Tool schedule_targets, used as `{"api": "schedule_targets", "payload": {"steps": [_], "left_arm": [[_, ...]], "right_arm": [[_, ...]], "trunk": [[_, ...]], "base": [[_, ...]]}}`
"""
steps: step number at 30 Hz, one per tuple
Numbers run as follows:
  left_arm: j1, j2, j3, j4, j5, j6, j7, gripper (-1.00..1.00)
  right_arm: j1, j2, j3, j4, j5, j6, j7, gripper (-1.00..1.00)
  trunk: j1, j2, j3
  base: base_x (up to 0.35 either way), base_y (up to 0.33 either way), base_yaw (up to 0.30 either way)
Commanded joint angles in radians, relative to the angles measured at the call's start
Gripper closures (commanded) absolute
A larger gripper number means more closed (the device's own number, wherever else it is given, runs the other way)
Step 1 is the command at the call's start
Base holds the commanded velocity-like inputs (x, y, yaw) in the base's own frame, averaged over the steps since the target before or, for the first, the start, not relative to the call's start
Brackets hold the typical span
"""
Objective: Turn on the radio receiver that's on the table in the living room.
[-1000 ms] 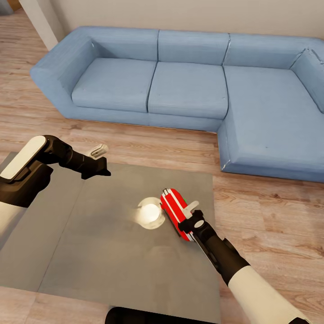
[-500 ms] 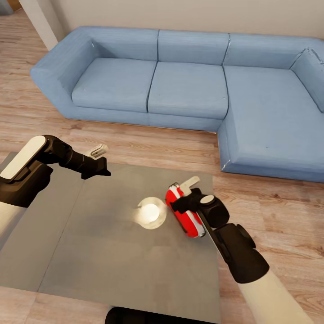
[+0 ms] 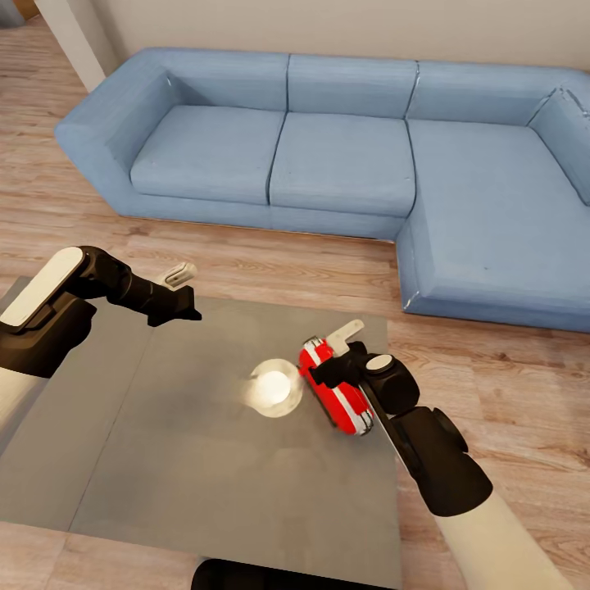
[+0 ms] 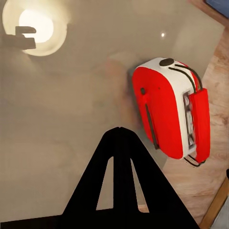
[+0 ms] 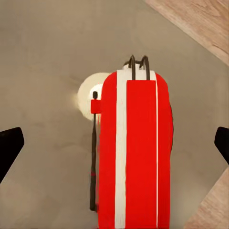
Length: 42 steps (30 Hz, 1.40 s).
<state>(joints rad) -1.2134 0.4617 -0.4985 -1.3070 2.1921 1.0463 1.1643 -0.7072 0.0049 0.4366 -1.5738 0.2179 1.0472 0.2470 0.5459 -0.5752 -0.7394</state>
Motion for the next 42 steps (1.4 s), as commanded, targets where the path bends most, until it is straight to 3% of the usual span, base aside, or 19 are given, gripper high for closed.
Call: {"api": "schedule_targets", "payload": {"steps": [1, 13, 30, 42], "left_arm": [[0.0, 0.0, 0.0, 0.0, 0.0, 0.0, 0.0, 1.0], [0.0, 0.002, -0.001, -0.003, 0.0, -0.001, 0.006, 1.0], [0.0, 0.012, -0.002, -0.009, 0.002, 0.0, 0.009, 1.0], [0.0, 0.012, -0.003, -0.009, 0.003, 0.0, 0.01, 1.0]], "right_arm": [[0.0, 0.0, 0.0, 0.0, 0.0, 0.0, 0.0, -1.0], [0.0, 0.0, 0.0, 0.0, 0.001, 0.0, -0.006, -1.0], [0.0, 0.0, -0.003, 0.0, 0.002, 0.0, -0.014, -1.0], [0.0, 0.0, -0.003, 0.001, 0.002, 0.0, -0.014, -1.0]], "trunk": [[0.0, 0.0, 0.0], [0.0, 0.0, 0.0], [0.0, 0.0, 0.001], [0.0, 0.0, 0.017]], "base": [[0.0, 0.0, 0.0], [-0.04, 0.0, 0.0], [-0.327, 0.0, 0.0], [-0.337, 0.0, 0.021]]}}
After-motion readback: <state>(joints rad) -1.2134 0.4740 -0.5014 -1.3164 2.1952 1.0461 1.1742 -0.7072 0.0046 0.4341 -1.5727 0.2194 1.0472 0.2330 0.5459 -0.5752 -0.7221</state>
